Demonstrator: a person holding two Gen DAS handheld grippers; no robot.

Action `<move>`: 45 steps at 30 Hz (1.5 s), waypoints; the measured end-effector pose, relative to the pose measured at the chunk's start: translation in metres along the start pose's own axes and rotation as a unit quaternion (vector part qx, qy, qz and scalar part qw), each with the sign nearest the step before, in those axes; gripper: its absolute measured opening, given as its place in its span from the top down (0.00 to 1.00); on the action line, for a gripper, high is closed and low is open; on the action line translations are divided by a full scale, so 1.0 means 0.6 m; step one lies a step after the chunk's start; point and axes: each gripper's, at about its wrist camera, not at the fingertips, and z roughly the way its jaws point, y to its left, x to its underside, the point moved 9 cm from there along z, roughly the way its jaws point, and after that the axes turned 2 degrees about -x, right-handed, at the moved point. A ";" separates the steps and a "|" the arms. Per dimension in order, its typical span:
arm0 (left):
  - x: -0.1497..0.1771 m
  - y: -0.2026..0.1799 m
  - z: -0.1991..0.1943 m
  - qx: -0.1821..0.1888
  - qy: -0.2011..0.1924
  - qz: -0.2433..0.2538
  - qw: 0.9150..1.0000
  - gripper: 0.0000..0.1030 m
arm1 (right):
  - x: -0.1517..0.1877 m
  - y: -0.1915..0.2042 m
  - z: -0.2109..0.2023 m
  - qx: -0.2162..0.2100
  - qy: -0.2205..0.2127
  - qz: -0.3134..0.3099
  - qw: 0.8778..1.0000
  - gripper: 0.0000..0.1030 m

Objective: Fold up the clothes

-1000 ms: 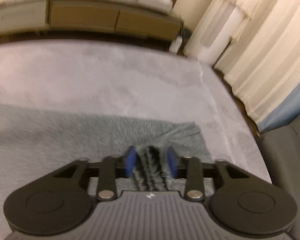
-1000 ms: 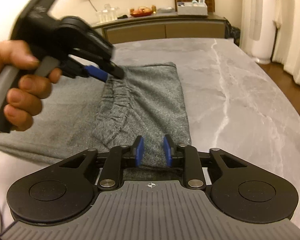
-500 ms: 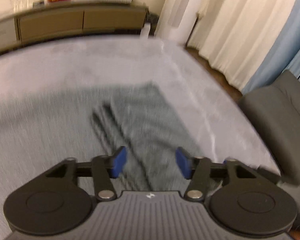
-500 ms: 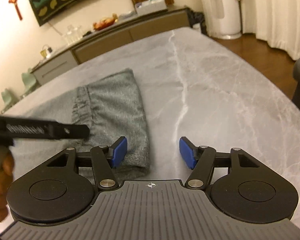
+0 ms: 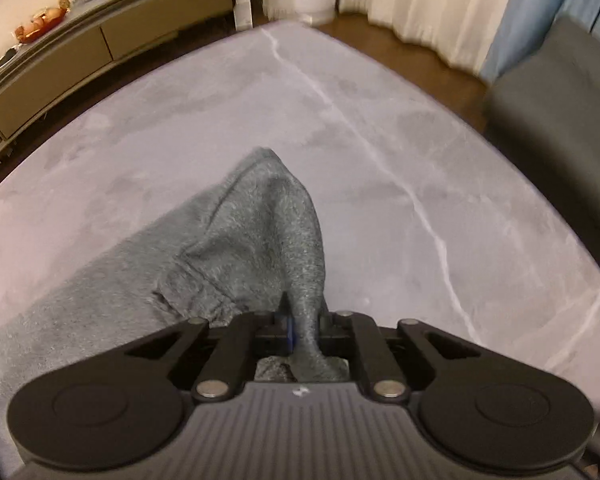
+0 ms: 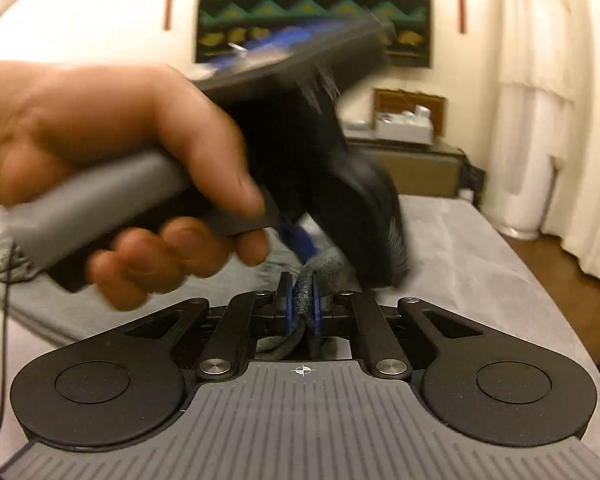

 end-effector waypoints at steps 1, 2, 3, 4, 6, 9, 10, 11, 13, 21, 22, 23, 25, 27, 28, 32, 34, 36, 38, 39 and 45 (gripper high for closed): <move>0.003 0.014 -0.013 0.007 -0.011 -0.016 1.000 0.92 | 0.001 -0.003 0.006 0.015 0.003 -0.001 1.000 0.70; 0.006 0.028 -0.026 0.016 -0.022 -0.033 0.999 0.92 | 0.003 -0.006 0.012 0.031 0.006 -0.002 0.999 0.36; 0.008 0.043 -0.040 0.027 -0.031 -0.051 0.998 0.92 | 0.006 -0.007 0.019 0.042 0.013 -0.002 0.999 0.22; 0.012 0.058 -0.057 0.035 -0.041 -0.066 0.996 0.92 | 0.009 -0.003 0.027 0.040 0.020 -0.002 0.999 0.15; 0.021 0.090 -0.083 0.048 -0.061 -0.093 0.993 0.92 | 0.019 0.013 0.046 0.019 0.047 -0.004 0.999 0.25; 0.051 0.152 -0.115 0.057 -0.081 -0.142 0.985 0.92 | 0.022 0.058 0.058 -0.005 0.064 -0.039 0.997 0.73; 0.068 0.179 -0.122 0.058 -0.084 -0.159 0.982 0.92 | 0.021 0.076 0.059 -0.012 0.064 -0.057 0.996 0.91; 0.084 0.203 -0.123 0.056 -0.086 -0.176 0.979 0.92 | 0.020 0.093 0.061 -0.018 0.065 -0.074 0.995 0.91; 0.119 0.252 -0.121 0.063 -0.090 -0.214 0.971 0.92 | 0.017 0.143 0.058 -0.019 0.055 -0.130 0.990 0.91; 0.204 0.350 -0.094 0.062 -0.083 -0.285 0.953 0.90 | 0.031 0.301 0.103 -0.004 0.064 -0.289 0.955 0.92; 0.207 0.353 -0.093 0.065 -0.086 -0.288 0.951 0.89 | 0.032 0.305 0.105 -0.005 0.067 -0.294 0.953 0.92; 0.208 0.357 -0.092 0.065 -0.087 -0.290 0.951 0.86 | 0.034 0.308 0.107 -0.006 0.070 -0.299 0.952 0.92; 0.208 0.364 -0.089 0.067 -0.091 -0.293 0.949 0.78 | 0.040 0.314 0.110 -0.011 0.076 -0.307 0.949 0.92; 0.206 0.372 -0.087 0.069 -0.097 -0.296 0.948 0.51 | 0.049 0.318 0.113 -0.017 0.081 -0.312 0.946 0.92; 0.206 0.376 -0.086 0.069 -0.099 -0.300 0.946 0.46 | 0.051 0.318 0.115 -0.019 0.082 -0.317 0.945 0.92; 0.211 0.374 -0.087 0.087 -0.101 -0.300 0.944 0.92 | 0.053 0.317 0.114 -0.027 0.082 -0.324 0.942 0.92; 0.222 0.376 -0.102 0.083 -0.117 -0.300 0.943 0.93 | 0.051 0.315 0.110 -0.034 0.076 -0.323 0.943 0.92; 0.240 0.382 -0.121 0.083 -0.130 -0.306 0.939 0.94 | 0.049 0.316 0.104 -0.046 0.067 -0.324 0.943 0.92; 0.260 0.387 -0.133 0.076 -0.136 -0.316 0.936 0.94 | 0.051 0.324 0.099 -0.061 0.060 -0.325 0.942 0.92; 0.269 0.390 -0.137 0.070 -0.137 -0.321 0.934 0.94 | 0.053 0.328 0.098 -0.066 0.059 -0.329 0.940 0.92; 0.284 0.400 -0.130 0.024 -0.128 -0.323 0.938 0.92 | 0.067 0.342 0.098 -0.085 0.063 -0.341 0.934 0.92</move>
